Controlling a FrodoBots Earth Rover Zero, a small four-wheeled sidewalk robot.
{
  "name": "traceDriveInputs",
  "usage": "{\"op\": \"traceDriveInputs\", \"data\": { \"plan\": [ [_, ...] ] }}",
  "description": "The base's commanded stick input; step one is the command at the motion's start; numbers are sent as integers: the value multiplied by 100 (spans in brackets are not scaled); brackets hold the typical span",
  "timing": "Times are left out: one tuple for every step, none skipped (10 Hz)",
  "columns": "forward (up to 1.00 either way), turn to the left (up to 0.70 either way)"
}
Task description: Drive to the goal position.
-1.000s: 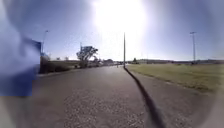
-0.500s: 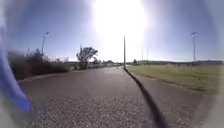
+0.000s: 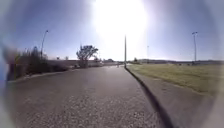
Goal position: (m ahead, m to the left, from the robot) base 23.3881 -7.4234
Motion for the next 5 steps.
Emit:
{"op": "traceDriveInputs", "data": {
  "plan": [
    [85, 0],
    [85, 0],
    [85, 0],
    [85, 0],
    [85, 0]
  ]
}}
